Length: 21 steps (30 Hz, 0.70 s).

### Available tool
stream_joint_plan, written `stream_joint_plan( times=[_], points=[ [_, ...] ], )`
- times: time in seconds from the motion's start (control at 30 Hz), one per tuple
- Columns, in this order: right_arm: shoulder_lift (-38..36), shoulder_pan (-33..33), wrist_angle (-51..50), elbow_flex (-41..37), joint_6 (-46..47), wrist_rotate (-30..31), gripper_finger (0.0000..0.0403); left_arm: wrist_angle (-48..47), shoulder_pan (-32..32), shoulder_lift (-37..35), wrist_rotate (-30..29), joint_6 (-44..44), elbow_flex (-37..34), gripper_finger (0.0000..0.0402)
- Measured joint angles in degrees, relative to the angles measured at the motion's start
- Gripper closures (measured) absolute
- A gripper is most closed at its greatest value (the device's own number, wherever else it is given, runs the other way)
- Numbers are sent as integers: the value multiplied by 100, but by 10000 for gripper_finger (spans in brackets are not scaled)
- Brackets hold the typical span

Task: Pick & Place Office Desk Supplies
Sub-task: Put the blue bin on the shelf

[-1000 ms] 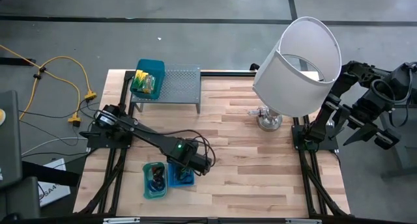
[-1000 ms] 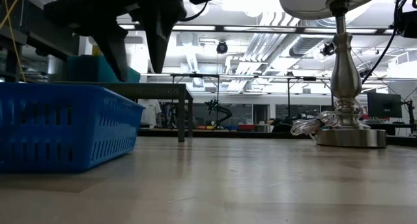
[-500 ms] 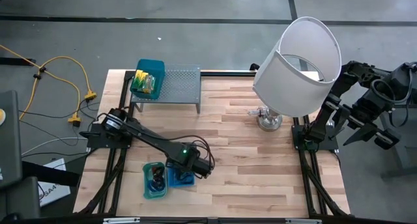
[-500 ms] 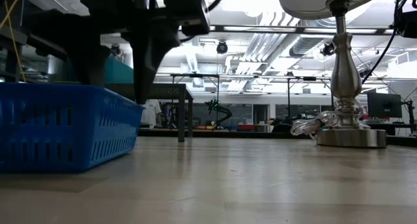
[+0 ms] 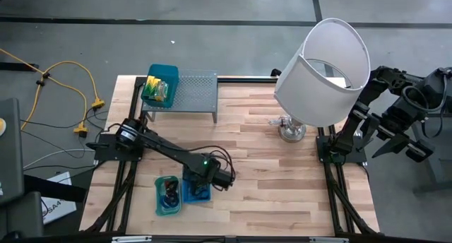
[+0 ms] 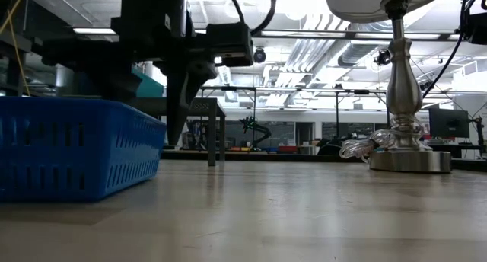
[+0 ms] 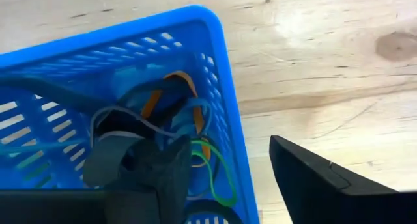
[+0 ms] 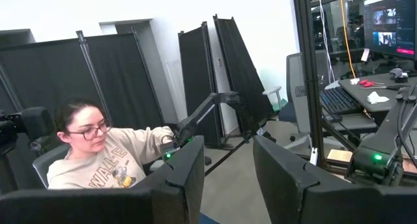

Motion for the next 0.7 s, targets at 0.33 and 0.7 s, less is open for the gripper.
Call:
stream_joint_plan(
  times=[0.33,0.7],
  points=[
    [-1,1,0,0,-1,1,283,-11,-4,0,2,-161,0,275],
    [-1,0,0,-1,-2,0,283,-31,-4,0,-7,-262,0,336]
  ],
)
